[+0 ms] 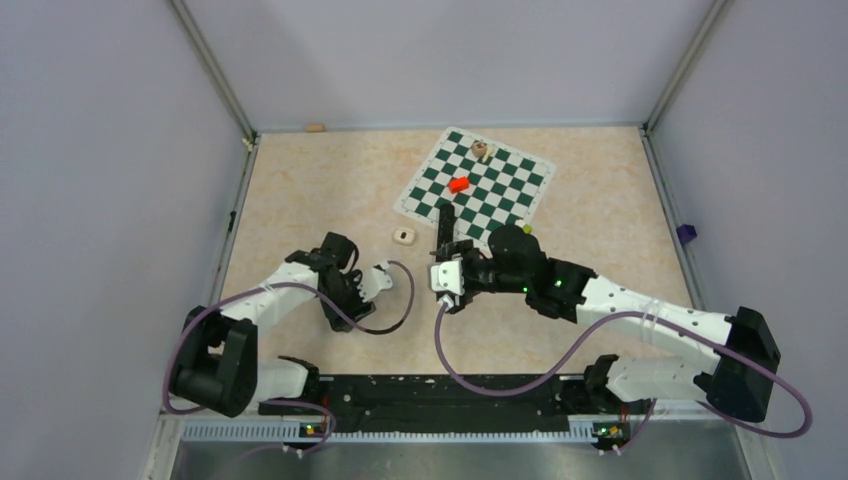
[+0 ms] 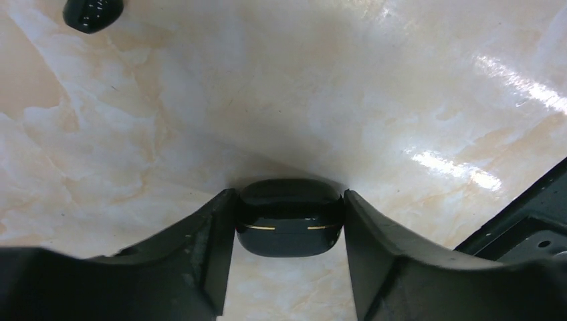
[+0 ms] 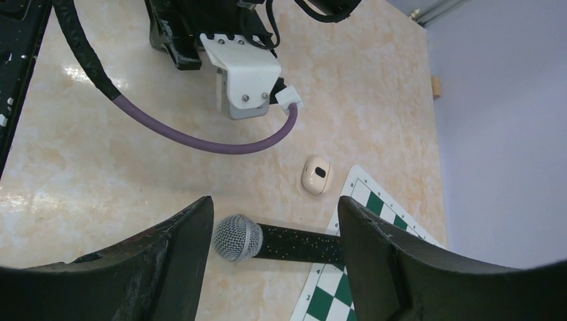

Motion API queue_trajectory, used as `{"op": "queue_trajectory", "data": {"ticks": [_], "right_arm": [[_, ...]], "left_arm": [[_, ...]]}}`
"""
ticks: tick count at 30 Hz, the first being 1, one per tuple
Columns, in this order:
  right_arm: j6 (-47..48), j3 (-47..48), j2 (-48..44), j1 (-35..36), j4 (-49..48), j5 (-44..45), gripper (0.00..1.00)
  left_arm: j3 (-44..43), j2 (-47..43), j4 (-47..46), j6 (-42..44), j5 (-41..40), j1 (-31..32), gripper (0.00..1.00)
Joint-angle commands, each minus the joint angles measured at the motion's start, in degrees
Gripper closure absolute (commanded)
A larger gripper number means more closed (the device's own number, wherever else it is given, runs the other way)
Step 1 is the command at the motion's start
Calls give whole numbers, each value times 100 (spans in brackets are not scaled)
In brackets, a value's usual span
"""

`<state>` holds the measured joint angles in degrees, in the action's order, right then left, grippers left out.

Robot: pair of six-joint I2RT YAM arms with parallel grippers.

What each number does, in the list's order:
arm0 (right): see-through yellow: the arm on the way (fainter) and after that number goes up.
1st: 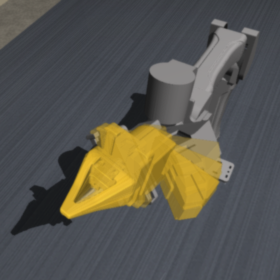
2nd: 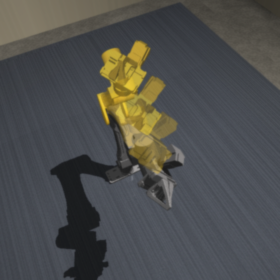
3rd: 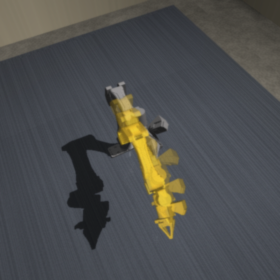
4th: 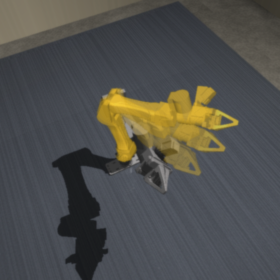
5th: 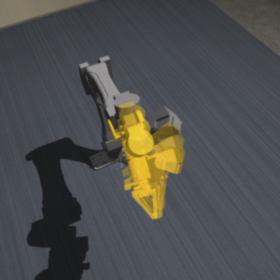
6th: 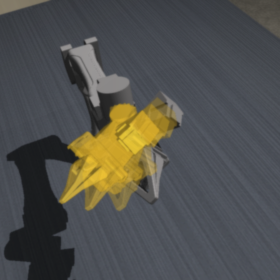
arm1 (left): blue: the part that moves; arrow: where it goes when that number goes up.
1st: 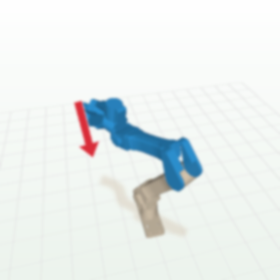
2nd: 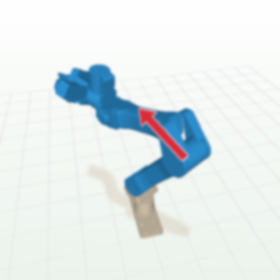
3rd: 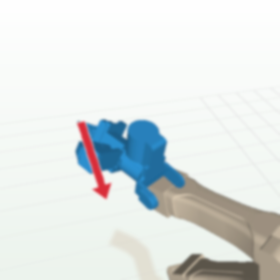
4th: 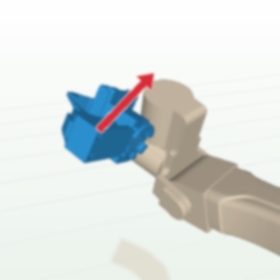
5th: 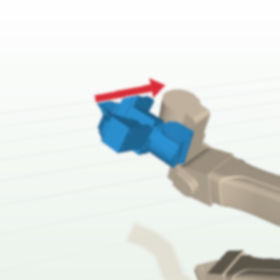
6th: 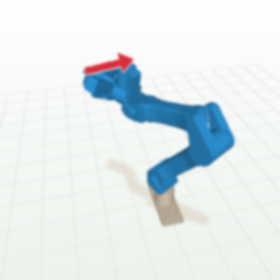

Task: Insert the wireless bluetooth earbuds into the charging case

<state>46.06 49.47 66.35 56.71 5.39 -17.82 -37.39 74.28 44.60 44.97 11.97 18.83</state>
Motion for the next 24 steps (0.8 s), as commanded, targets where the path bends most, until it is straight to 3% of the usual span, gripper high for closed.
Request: {"op": "queue_trajectory", "data": {"ticks": [1, 2, 4, 5, 10, 17, 21, 24], "right_arm": [[25, 8, -137, -40, -154, -59, 32], [25, 9, -144, -42, -151, -63, 32], [92, 1, -171, -41, -93, -134, 32], [144, -10, -200, -40, -69, -193, 32], [553, 13, -347, -42, 474, -782, 32], [1913, 392, -422, -40, 2354, -2598, 34], [1514, 234, -440, -40, 1643, -2502, 40], [1041, -48, -405, -39, 720, -2113, 41]], "left_arm": [[227, 157, 291, 16, 169, -5, 50], [166, 162, 341, 26, 281, 5, 61], [-54, 175, 427, 19, 474, 15, 95], [-185, 157, 450, -20, 577, 20, 100], [-1169, 64, 1069, 214, 1714, 24, 100], [-3297, 684, 2748, 1340, 4283, 51, 100], [-4431, 1664, 4419, 2624, 5288, 264, 100], [-4769, 2225, 4636, 2565, 5579, 532, 100]]}}
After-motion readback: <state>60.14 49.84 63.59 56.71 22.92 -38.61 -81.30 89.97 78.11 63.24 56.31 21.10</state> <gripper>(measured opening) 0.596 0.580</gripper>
